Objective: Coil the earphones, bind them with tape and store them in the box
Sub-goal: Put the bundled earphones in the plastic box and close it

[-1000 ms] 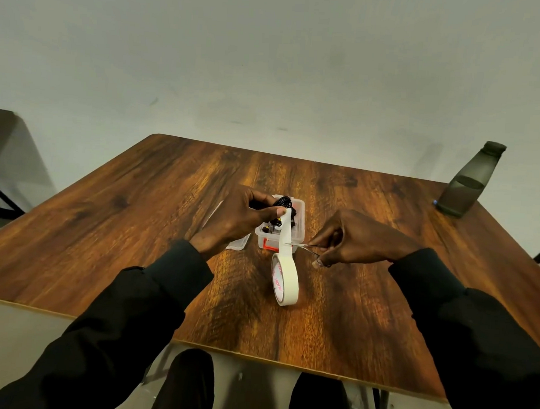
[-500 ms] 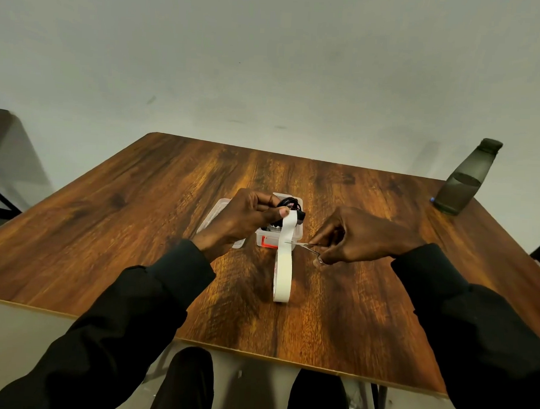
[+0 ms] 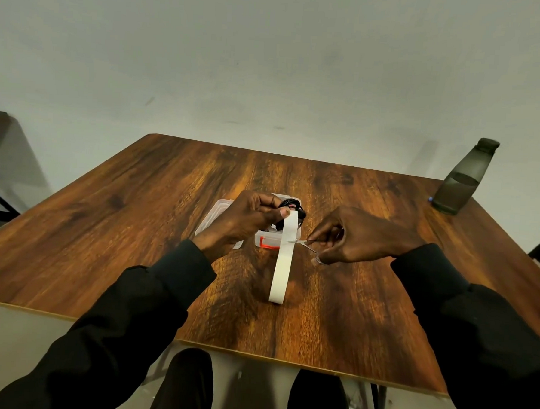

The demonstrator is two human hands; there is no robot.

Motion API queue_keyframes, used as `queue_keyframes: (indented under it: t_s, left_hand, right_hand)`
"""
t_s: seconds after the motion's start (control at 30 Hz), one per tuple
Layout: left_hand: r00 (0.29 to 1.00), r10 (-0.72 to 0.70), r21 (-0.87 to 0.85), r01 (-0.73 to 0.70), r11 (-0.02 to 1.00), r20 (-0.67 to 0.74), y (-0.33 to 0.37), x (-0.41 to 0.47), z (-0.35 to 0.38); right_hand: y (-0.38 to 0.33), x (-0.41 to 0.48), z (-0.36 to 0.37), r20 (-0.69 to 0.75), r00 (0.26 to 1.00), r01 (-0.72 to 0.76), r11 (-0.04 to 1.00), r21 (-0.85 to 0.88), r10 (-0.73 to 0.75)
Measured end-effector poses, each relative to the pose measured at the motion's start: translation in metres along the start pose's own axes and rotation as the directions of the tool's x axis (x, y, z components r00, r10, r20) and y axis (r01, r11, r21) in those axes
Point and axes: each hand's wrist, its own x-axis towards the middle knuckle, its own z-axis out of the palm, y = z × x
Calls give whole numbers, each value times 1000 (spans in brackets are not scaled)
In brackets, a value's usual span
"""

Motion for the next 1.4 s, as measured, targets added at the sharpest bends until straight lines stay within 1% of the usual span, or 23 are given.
queue_keyframes:
  t_s: [0.23, 0.47, 0.9, 1.1, 1.3, 1.4]
  left_hand:
    - [1000, 0, 6, 0, 1000, 0, 0, 1, 0]
    - [1000, -9, 9, 9, 1000, -20, 1, 0, 0]
    - [999, -27, -3, 27, 1000, -23, 0, 0, -1]
    - [999, -33, -18, 32, 999, -33, 0, 1, 0]
    - [998, -46, -23, 45, 999, -35, -5, 4, -2]
    - [998, -42, -9, 41, 999, -39, -6, 3, -1]
  right_hand:
    - [-4, 0, 1, 35, 999, 9, 999, 32, -10]
    - [0, 3, 5, 30, 999, 19, 998, 59, -21]
    - [5, 6, 4, 82, 997, 3, 995, 101, -11]
    - [3, 4, 3, 69, 997, 39, 994, 101, -46]
    - [1, 5, 5, 68, 997, 24, 991, 131, -33]
    - [-3, 5, 5, 67, 997, 28, 993, 117, -36]
